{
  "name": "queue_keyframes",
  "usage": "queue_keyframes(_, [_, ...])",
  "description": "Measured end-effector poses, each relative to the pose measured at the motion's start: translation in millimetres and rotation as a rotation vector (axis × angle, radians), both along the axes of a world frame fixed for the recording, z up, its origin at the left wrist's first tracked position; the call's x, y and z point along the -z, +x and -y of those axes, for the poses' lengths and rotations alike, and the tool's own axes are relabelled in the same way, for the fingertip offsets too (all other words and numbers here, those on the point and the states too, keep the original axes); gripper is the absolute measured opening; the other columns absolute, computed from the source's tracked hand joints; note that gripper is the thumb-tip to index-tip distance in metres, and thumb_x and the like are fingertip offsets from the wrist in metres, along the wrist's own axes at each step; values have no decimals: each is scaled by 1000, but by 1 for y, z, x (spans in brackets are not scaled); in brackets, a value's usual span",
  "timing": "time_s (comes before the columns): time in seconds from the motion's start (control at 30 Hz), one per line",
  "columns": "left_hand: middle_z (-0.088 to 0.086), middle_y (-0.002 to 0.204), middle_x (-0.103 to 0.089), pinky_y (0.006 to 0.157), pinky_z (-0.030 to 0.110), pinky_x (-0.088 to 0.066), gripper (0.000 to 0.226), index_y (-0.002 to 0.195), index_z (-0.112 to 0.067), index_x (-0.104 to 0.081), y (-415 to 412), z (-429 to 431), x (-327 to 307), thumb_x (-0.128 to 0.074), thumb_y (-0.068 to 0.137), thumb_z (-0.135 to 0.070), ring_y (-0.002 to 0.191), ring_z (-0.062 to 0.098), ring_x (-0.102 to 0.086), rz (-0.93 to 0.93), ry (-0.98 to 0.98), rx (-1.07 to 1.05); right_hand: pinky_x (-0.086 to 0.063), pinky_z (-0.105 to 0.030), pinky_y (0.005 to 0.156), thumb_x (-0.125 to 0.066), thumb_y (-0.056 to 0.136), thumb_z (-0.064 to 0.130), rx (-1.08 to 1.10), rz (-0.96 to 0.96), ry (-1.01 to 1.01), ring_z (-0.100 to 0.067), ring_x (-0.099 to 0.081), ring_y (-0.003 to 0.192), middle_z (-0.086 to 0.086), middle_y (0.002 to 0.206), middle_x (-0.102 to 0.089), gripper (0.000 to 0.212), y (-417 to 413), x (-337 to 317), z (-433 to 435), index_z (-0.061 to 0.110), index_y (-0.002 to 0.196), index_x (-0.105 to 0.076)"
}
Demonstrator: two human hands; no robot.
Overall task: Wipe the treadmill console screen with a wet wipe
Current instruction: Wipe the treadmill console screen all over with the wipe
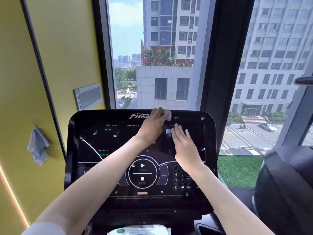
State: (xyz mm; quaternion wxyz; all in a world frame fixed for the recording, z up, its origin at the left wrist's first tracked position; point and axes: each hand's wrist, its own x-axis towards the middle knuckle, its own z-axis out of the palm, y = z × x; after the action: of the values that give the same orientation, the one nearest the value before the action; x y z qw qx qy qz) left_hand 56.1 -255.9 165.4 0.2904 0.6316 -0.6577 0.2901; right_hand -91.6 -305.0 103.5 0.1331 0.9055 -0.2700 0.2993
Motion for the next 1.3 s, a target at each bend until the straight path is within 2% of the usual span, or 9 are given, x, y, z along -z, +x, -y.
queue_keyframes(0.1, [4,89,-41,60,36,-49,46,99,-7,-54,3,4,-4,-44,67,23,84,21,-40,-255,-149,-124,-23,-45,109,-75,50,-14,1,13,6,-35,-38,132,-24,143,-38,91,1,1,-2,-8,134,-41])
queue_keyframes(0.27, [6,92,-45,61,37,-50,49,109,-7,-55,3,7,-2,-53,68,19,86,22,-41,110,50,87,-24,-45,109,-76,50,-12,-1,25,4,-34,-39,132,-24,141,-40,90,0,0,-2,-8,133,-42])
queue_keyframes(0.4, [-1,81,-38,59,33,-45,42,95,-8,-57,1,13,-8,-46,69,24,77,17,-34,-255,-203,-71,-32,-46,106,-75,48,-15,-18,30,8,-36,-42,129,-25,140,-42,90,1,2,-1,-9,132,-44])
queue_keyframes(0.53, [0,90,-48,57,35,-49,40,105,-10,-57,-10,12,-2,-55,72,13,85,17,-39,144,78,161,-36,-48,104,-80,43,-9,-23,11,20,-36,-47,125,-27,135,-47,91,2,1,2,-10,128,-48])
queue_keyframes(0.67, [3,86,-51,57,38,-48,40,98,-10,-60,3,20,-12,-53,72,19,79,17,-39,-129,-96,37,-31,-46,106,-76,45,-15,-24,24,39,-35,-43,128,-24,139,-43,91,1,2,1,-8,131,-46])
queue_keyframes(0.77, [3,87,-53,62,34,-48,36,100,-8,-61,-10,21,-5,-56,72,14,81,17,-40,24,9,141,-32,-46,106,-77,46,-11,-28,12,37,-35,-45,127,-25,138,-44,90,2,2,2,-8,130,-47])
queue_keyframes(1.0, [3,84,-50,60,36,-48,35,95,-9,-61,-16,25,-9,-55,73,17,78,14,-37,-138,-76,75,8,-28,115,-46,79,-13,-124,-45,74,-17,5,144,-7,157,4,83,-12,-12,5,5,149,-6])
queue_keyframes(1.1, [0,86,-47,64,36,-49,40,104,-12,-60,-22,23,-4,-57,72,11,81,12,-36,25,43,145,10,-19,112,-42,79,-16,-173,62,149,-6,8,141,2,157,-1,81,-26,-18,7,9,149,-9])
queue_keyframes(1.3, [2,87,-45,63,33,-45,45,104,-10,-61,-40,28,0,-53,69,18,83,17,-40,-189,-67,43,4,-19,115,-39,75,-19,-83,218,219,-2,1,141,-1,157,-11,81,-62,-10,29,8,148,-18])
